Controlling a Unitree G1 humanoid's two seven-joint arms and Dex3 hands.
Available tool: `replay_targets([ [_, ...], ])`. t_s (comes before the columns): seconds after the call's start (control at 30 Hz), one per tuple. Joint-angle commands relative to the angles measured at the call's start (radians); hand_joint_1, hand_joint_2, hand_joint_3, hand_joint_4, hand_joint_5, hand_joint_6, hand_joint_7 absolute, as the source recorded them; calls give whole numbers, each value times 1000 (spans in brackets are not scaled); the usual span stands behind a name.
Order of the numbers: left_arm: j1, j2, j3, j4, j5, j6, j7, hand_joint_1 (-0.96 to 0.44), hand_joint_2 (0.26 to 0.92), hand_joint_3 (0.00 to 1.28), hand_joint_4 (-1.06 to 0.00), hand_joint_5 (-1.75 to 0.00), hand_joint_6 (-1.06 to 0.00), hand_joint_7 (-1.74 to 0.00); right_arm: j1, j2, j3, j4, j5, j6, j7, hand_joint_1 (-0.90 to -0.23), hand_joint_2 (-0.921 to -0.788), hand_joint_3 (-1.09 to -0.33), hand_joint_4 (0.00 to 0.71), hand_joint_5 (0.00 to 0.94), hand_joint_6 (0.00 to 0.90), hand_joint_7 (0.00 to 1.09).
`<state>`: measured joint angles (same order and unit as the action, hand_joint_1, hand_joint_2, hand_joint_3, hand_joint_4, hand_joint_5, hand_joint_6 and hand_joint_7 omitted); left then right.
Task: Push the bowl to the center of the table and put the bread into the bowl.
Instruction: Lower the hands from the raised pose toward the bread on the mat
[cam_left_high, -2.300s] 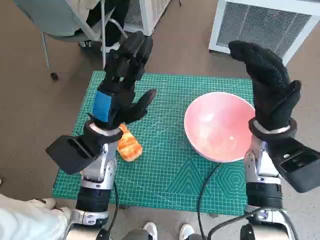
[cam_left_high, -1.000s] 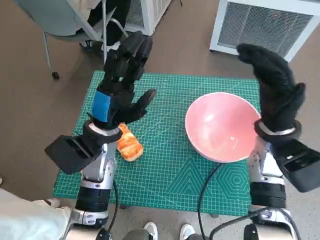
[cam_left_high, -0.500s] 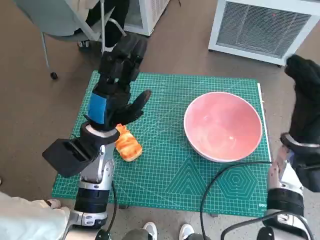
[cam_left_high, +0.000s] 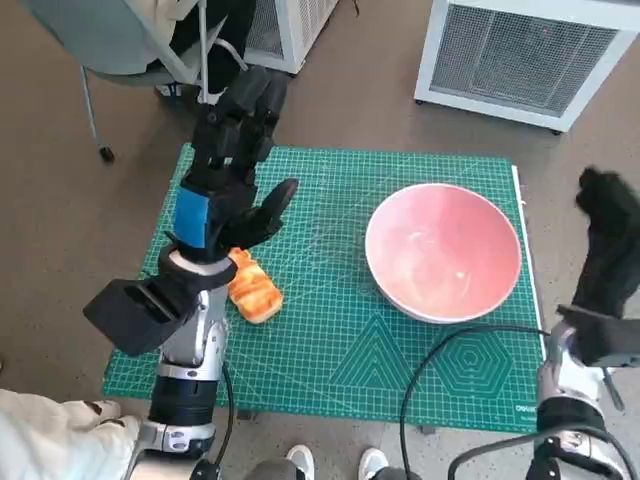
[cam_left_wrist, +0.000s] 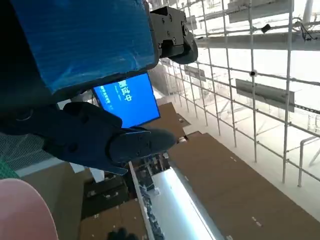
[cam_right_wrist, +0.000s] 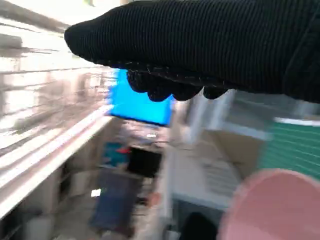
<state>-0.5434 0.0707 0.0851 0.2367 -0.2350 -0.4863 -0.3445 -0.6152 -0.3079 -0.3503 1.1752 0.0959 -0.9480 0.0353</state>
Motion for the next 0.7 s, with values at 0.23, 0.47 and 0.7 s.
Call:
replay_targets([
  [0.23, 4, 7, 1, 6, 8, -9, 6, -366, 921, 433, -198, -22, 1, -582, -23, 52, 21, 111, -7, 175, -21, -525, -921, -871, 309, 8, 310, 126],
  [0.47, 7, 16, 7, 12, 2, -19, -2, -367, 921, 431, -198, -21, 1, -582, -44, 88, 43, 131, -24, 255, -38, -532, -921, -881, 317, 9, 321, 132],
  [0.7, 12, 28, 17, 19, 2, -29, -8, -376, 921, 423, -200, -20, 1, -572, -78, 125, 35, 141, -12, 318, -20, -559, -921, -874, 320, 8, 324, 134],
])
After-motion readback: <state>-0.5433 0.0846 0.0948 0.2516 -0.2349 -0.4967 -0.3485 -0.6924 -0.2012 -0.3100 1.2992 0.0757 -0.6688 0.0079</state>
